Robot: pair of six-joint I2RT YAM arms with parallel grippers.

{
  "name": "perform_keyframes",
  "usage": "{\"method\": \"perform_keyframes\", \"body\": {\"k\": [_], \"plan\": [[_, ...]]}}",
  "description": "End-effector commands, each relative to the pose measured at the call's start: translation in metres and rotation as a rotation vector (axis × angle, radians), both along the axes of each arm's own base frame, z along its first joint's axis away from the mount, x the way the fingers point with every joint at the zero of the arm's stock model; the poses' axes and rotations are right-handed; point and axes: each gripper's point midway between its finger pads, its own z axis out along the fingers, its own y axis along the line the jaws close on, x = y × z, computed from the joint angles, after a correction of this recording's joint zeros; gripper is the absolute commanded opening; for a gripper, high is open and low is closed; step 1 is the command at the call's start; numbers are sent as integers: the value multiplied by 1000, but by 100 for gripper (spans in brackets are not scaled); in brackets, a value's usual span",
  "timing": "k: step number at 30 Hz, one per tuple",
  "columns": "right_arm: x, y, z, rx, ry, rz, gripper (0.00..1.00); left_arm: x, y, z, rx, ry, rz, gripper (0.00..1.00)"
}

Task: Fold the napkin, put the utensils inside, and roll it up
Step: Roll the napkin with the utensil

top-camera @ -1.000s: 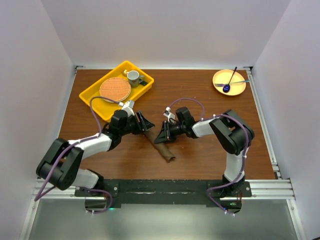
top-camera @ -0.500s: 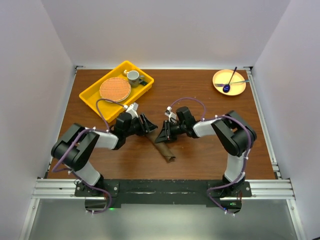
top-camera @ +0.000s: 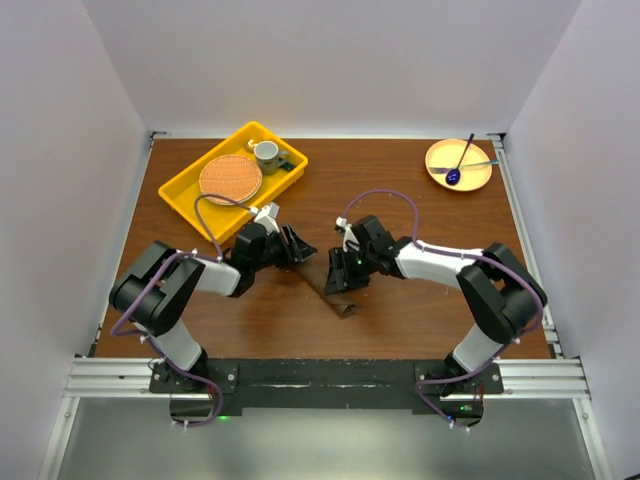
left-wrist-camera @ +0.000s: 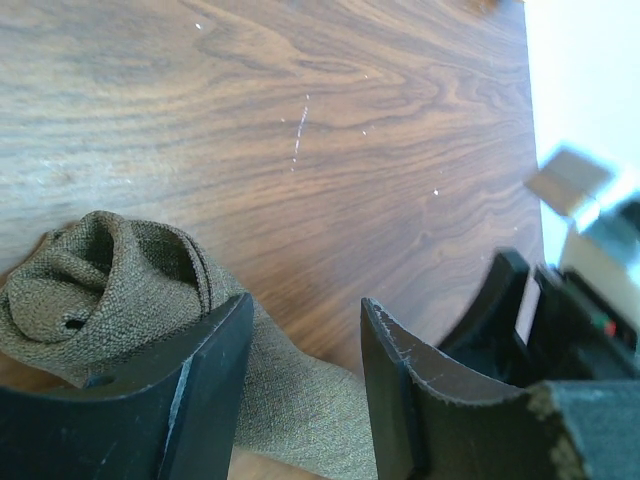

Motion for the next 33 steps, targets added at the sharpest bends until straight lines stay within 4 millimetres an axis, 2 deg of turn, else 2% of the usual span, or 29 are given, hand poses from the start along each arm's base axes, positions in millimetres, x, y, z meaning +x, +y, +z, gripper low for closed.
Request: {"method": "perform_keyframes", "body": {"k": [1, 2, 4, 6, 7, 8, 10, 11, 12, 13, 16, 17, 19, 20, 21, 23, 24, 30, 33], "plan": [[-23, -41, -25, -154, -2, -22, 51, -3, 25, -38, 158, 66, 49, 53], [-31, -52, -35, -187, 10, -35, 49, -3, 25, -38, 157, 66, 46, 52], [-31, -63, -41, -233, -13, -54, 47, -3, 24, -39, 163, 73, 45, 52], [-31, -60, -39, -258, -48, -19, 45, -2, 22, -38, 161, 81, 35, 52], [-31, -57, -33, -269, -68, -1, 45, -2, 22, -38, 160, 91, 33, 52], [-21, -45, -18, -255, -121, 13, 45, -3, 21, -37, 159, 95, 31, 52], [-16, -33, 1, -279, -212, 60, 52, -3, 20, -37, 164, 112, 23, 52], [-4, -22, 18, -266, -273, 57, 55, -3, 18, -38, 165, 123, 14, 52], [-1, -16, 27, -265, -321, 86, 59, -4, 17, -39, 173, 132, 3, 52], [11, -9, 42, -263, -383, 75, 66, -3, 16, -41, 181, 153, -4, 52], [28, 7, 63, -265, -501, 106, 73, -6, 14, -45, 191, 187, -19, 52], [32, 10, 60, -286, -514, 115, 74, -6, 14, -45, 193, 193, -19, 52], [36, 25, 67, -290, -568, 158, 75, -7, 14, -46, 200, 208, -21, 52], [41, 26, 61, -334, -584, 156, 76, -7, 14, -46, 199, 211, -21, 52], [36, 33, 59, -352, -602, 191, 76, -5, 14, -45, 199, 213, -19, 52], [41, 39, 60, -406, -656, 179, 77, -6, 15, -45, 202, 228, -20, 52], [35, 46, 52, -429, -671, 210, 77, -5, 14, -43, 201, 229, -20, 52], [32, 53, 29, -538, -756, 215, 77, -7, 11, -42, 192, 243, -31, 52], [31, 48, 15, -583, -759, 214, 77, -7, 12, -41, 190, 241, -33, 52]]}}
